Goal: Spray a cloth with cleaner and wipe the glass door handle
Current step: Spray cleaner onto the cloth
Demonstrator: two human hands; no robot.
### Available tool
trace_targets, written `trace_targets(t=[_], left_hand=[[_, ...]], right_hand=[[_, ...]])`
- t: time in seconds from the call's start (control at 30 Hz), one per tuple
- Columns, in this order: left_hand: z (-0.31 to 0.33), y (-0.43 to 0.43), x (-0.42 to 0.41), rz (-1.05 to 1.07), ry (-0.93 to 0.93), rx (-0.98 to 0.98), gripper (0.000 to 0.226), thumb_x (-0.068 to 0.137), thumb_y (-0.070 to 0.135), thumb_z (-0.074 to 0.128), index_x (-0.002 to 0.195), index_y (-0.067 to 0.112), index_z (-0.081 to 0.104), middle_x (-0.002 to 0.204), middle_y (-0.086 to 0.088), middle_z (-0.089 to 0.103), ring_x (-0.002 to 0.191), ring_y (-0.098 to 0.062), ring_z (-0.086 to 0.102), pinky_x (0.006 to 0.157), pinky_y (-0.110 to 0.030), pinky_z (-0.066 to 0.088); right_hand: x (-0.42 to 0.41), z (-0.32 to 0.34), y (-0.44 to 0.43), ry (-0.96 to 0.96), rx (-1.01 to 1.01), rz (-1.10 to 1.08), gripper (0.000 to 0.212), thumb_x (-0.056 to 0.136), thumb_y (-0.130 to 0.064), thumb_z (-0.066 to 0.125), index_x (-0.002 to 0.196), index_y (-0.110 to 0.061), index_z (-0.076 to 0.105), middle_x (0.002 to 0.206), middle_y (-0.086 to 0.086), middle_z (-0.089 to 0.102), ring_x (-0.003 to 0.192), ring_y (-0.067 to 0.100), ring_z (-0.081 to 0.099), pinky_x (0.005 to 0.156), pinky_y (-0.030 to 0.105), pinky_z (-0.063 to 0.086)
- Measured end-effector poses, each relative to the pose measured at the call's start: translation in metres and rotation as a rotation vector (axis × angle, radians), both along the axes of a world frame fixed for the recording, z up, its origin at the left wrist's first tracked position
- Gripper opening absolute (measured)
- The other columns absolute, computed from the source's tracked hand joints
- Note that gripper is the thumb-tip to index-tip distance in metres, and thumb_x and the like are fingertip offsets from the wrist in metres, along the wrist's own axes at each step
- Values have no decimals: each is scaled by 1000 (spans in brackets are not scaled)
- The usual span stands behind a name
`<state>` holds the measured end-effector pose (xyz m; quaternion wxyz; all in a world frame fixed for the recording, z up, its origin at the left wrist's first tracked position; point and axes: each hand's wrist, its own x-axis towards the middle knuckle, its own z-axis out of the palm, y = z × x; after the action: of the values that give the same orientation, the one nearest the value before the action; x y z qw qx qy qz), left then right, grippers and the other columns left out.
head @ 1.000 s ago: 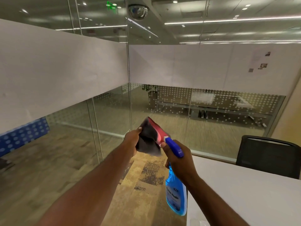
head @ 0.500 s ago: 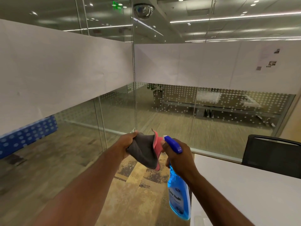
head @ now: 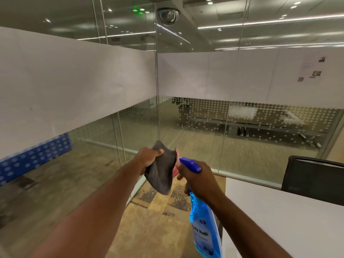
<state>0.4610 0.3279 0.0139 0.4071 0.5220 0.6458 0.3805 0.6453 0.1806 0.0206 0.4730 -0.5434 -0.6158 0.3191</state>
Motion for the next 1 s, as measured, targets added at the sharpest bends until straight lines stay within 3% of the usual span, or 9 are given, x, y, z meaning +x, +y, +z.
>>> trace_targets(t=[0.13, 0.3, 0.4, 0.63, 0.8, 1.0], left_hand=[[18, -1, 10, 43, -378, 22, 49, 91, 30, 79, 122, -4, 63, 117, -19, 71, 104, -36, 70, 95, -50, 58], [38, -5, 24, -27, -562, 41, 26, 97, 29, 72, 100, 4, 65, 101, -13, 74, 85, -26, 72, 62, -35, 56], [47, -7, 29, -77, -661, 42, 27, 99, 31, 69, 104, 5, 65, 106, -14, 73, 94, -30, 71, 74, -41, 58], [54, -6, 30, -170, -742, 38, 40, 101, 39, 63, 124, 7, 62, 121, -16, 72, 112, -38, 68, 88, -51, 57], [56, -5, 32, -197, -752, 40, 39, 101, 39, 62, 123, 8, 63, 120, -15, 73, 108, -36, 69, 81, -47, 58], [55, -1, 28, -226, -748, 47, 39, 100, 41, 62, 122, 9, 64, 113, -13, 77, 101, -34, 73, 72, -44, 61]], right_hand=[[0, 1, 2, 5, 10, -53, 27, 100, -43, 61, 84, -22, 69, 77, 2, 75, 48, 12, 67, 49, 19, 53], [4, 6, 6, -21, 87, -107, 30, 98, -47, 61, 84, -21, 67, 76, 8, 74, 53, 16, 71, 59, 32, 61], [7, 10, 9, -7, 92, -128, 31, 98, -49, 61, 84, -22, 67, 75, 6, 75, 53, 15, 71, 58, 31, 62], [12, 14, 10, 8, 107, -144, 27, 98, -48, 61, 84, -26, 66, 74, 5, 75, 54, 15, 71, 56, 25, 60], [14, 14, 13, 4, 93, -158, 31, 98, -49, 62, 81, -23, 65, 67, 3, 73, 51, 11, 69, 53, 19, 54], [13, 11, 17, -12, 73, -162, 31, 97, -49, 63, 81, -23, 66, 67, 3, 73, 53, 12, 71, 56, 22, 57]])
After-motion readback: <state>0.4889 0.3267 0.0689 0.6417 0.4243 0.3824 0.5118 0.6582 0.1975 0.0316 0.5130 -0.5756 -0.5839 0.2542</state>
